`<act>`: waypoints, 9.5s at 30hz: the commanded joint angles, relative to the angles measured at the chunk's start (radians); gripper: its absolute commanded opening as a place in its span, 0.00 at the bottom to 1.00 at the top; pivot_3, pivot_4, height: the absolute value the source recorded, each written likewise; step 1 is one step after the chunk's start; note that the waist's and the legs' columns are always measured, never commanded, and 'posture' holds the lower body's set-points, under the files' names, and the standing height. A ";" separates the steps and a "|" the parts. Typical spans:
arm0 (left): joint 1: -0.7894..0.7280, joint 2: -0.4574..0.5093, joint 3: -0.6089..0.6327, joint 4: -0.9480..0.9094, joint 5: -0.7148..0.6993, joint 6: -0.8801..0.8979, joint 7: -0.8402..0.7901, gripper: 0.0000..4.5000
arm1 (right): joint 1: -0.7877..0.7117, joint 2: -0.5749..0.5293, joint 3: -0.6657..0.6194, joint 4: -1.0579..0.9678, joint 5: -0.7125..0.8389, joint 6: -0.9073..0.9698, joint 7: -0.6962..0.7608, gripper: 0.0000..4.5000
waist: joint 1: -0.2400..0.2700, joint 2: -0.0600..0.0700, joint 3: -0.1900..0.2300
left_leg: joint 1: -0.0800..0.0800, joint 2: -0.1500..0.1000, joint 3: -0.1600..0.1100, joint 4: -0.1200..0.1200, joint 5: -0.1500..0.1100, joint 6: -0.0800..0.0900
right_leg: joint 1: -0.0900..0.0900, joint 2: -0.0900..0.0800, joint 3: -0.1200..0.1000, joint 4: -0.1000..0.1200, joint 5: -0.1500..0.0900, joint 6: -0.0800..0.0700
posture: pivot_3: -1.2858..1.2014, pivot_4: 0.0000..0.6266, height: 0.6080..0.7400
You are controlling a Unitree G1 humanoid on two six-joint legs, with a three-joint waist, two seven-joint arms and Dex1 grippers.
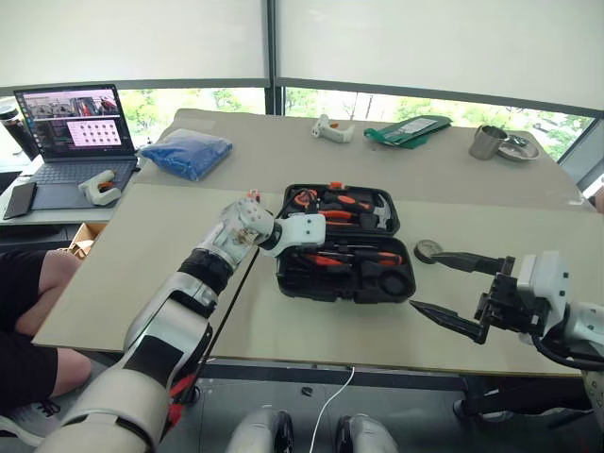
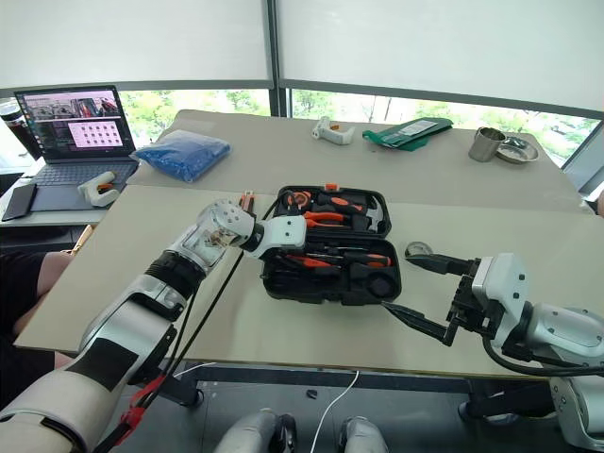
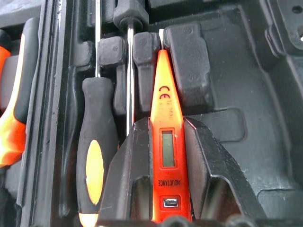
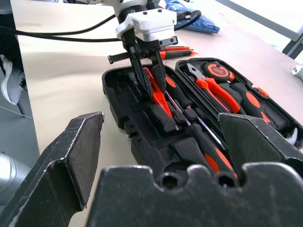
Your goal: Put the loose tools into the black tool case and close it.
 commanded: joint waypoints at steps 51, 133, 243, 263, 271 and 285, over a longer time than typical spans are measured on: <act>0.292 0.056 0.423 -0.228 -0.383 -0.040 0.054 0.01 | 0.004 0.079 -0.063 0.042 0.026 -0.076 -0.068 1.00 | -0.007 0.006 -0.003 | 0.004 -0.004 -0.002 0.001 -0.001 0.002 | 0.005 -0.002 0.001 -0.001 0.002 0.002 | 0.52 0.24 1.00; 0.085 0.031 0.558 0.068 -0.352 -0.098 0.519 0.39 | -0.041 0.144 0.008 -0.069 0.083 -0.104 -0.136 1.00 | -0.014 -0.001 0.000 | 0.004 -0.009 -0.001 -0.014 0.008 -0.013 | -0.006 -0.001 0.006 0.012 0.002 -0.008 | 0.52 0.24 1.00; 0.332 -0.079 0.196 -0.164 -0.243 -0.202 0.043 0.00 | 0.197 0.112 -0.149 -0.115 0.090 -0.066 -0.156 1.00 | 0.002 0.017 -0.013 | 0.009 -0.008 -0.006 0.001 -0.008 0.013 | 0.009 -0.002 0.004 0.002 -0.005 0.004 | 0.52 0.24 1.00; 0.322 -0.045 0.059 -0.138 -0.107 0.025 0.039 0.00 | 0.212 0.075 -0.146 -0.080 0.060 -0.036 -0.128 1.00 | 0.006 0.022 -0.015 | 0.008 -0.009 -0.006 0.000 -0.009 0.014 | 0.010 -0.001 0.003 -0.003 -0.004 0.006 | 0.52 0.24 1.00; 0.336 -0.035 0.367 -0.307 -0.424 -0.063 0.009 0.17 | 0.222 0.153 -0.248 -0.057 0.086 -0.015 -0.281 1.00 | -0.004 0.021 -0.012 | 0.007 -0.009 -0.006 0.000 -0.009 0.015 | 0.007 -0.002 0.006 -0.004 -0.003 0.007 | 0.52 0.24 1.00; 0.684 0.271 0.597 -0.617 -0.632 0.008 -0.083 0.99 | 0.457 0.251 -0.307 0.016 -0.129 -0.093 -0.366 1.00 | -0.004 0.023 -0.012 | 0.008 -0.011 -0.006 -0.008 -0.003 0.001 | 0.005 -0.001 0.006 -0.004 -0.009 0.003 | 0.52 0.24 1.00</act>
